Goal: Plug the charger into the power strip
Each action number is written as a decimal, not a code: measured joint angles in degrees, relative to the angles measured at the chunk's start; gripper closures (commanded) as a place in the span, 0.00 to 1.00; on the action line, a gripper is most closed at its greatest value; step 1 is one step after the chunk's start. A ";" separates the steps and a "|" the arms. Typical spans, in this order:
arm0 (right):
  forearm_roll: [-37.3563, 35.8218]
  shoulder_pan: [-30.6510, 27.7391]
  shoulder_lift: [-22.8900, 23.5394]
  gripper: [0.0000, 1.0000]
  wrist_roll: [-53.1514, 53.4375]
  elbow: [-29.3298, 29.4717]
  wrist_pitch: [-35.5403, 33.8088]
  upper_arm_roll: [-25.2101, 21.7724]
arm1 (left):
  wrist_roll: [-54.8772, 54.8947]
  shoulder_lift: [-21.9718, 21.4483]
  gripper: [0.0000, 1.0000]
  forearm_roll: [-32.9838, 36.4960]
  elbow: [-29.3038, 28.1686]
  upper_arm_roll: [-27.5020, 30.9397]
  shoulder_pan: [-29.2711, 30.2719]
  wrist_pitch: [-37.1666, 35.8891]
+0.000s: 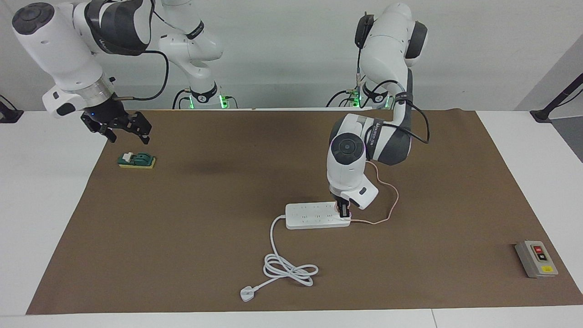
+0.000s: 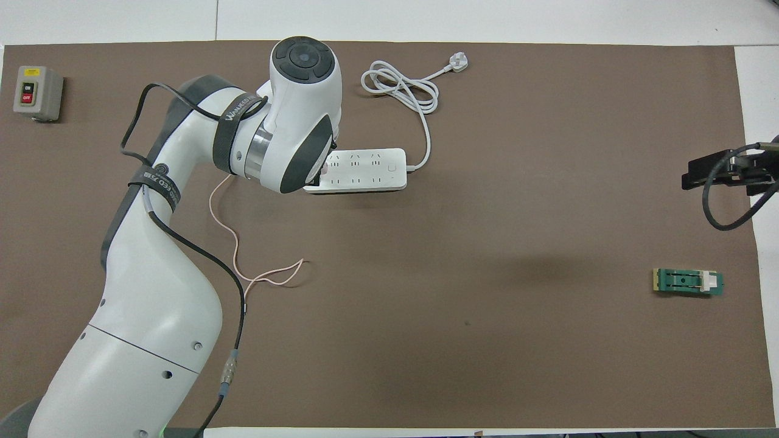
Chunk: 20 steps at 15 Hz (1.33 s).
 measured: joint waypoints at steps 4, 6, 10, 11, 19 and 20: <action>0.00 0.00 0.00 0.00 0.00 0.00 0.00 0.00 | 0.00 -1.29 1.00 0.00 -2.51 0.02 0.00 1.50; 0.00 0.00 0.00 0.00 0.00 0.00 0.00 0.00 | -0.01 -1.62 1.00 -0.01 -3.04 0.01 0.00 1.89; 0.00 0.00 0.00 0.00 0.00 0.00 0.00 0.00 | -0.06 -1.90 1.00 -0.04 -3.68 0.00 0.00 2.57; 0.00 0.00 0.00 0.00 0.00 0.00 0.00 0.00 | -0.07 -1.91 1.00 -0.05 -3.89 -0.01 0.00 2.81; 0.00 0.00 0.00 0.00 0.00 0.00 0.00 0.00 | -0.40 -2.16 1.00 -0.14 -4.82 -0.02 -0.02 3.89; 0.00 0.00 0.00 0.00 0.00 0.00 0.00 0.00 | -0.41 -2.41 1.00 -0.14 -5.28 -0.01 -0.07 4.29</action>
